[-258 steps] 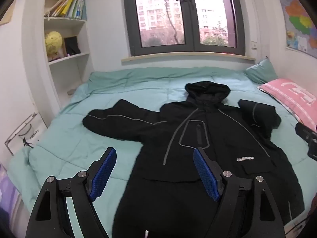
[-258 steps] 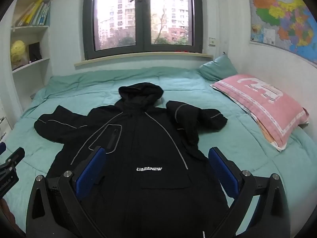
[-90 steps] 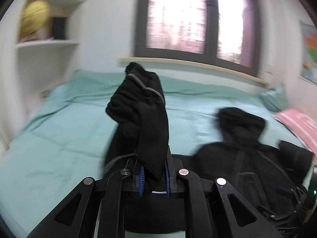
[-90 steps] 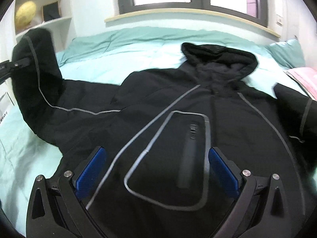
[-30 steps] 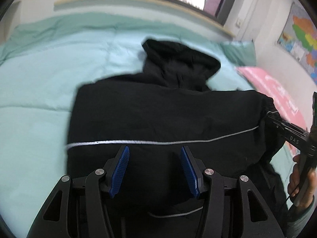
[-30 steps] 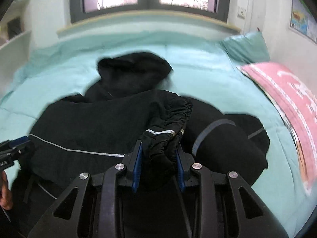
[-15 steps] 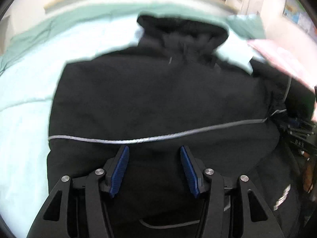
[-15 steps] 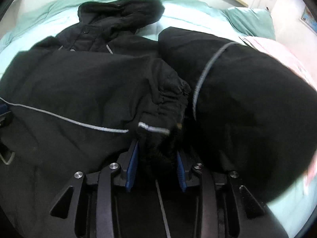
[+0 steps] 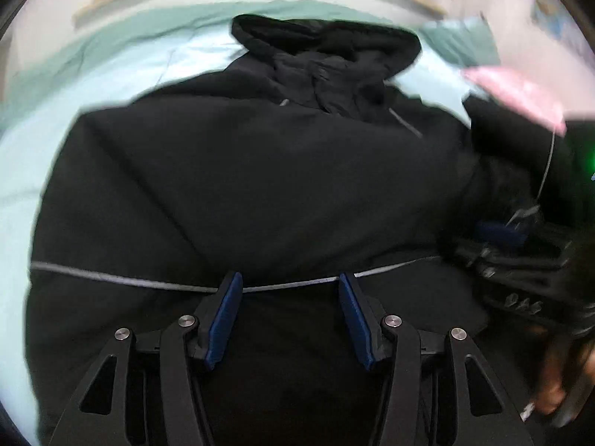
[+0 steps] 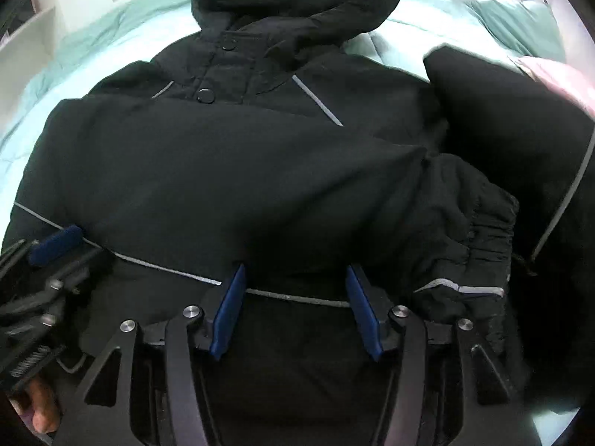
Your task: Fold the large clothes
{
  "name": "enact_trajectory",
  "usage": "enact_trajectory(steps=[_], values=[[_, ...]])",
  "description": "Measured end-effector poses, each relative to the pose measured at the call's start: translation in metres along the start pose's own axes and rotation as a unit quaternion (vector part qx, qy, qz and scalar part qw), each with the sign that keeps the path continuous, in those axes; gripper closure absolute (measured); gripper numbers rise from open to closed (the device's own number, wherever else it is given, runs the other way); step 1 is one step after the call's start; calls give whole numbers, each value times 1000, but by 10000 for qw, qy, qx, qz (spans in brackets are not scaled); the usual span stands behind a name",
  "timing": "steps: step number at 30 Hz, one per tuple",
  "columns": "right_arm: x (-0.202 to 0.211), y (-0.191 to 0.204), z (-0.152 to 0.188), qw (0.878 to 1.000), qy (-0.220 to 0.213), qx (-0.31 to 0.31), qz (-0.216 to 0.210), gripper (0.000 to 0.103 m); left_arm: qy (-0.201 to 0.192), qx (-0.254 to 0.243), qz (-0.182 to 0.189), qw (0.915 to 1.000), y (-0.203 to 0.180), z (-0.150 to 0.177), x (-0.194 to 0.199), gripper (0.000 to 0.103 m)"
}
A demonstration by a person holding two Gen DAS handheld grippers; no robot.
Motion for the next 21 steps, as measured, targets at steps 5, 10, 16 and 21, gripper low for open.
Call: enact_trajectory(steps=[5, 10, 16, 21], values=[[20, 7, 0, 9999, 86, 99, -104, 44, 52, 55, 21, 10000, 3, -4, 16, 48], [95, 20, 11, 9977, -396, 407, -384, 42, -82, 268, 466, 9985, -17, -14, 46, 48], [185, -10, 11, 9924, -913, 669, -476, 30, -258, -278, 955, 9947, -94, -31, 81, 48], [234, -96, 17, 9923, -1216, 227, -72, 30, -362, -434, 1222, 9909, -162, -48, 88, 48]])
Point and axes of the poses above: each gripper's, at about its wrist camera, not at the fingertips, and x roughly against the way its jaws point, y to its left, z to its underside, the point moved 6 cm from there along -x, roughly the way its jaws point, and after that the axes turned 11 degrees about -z, right-handed, at the moved point
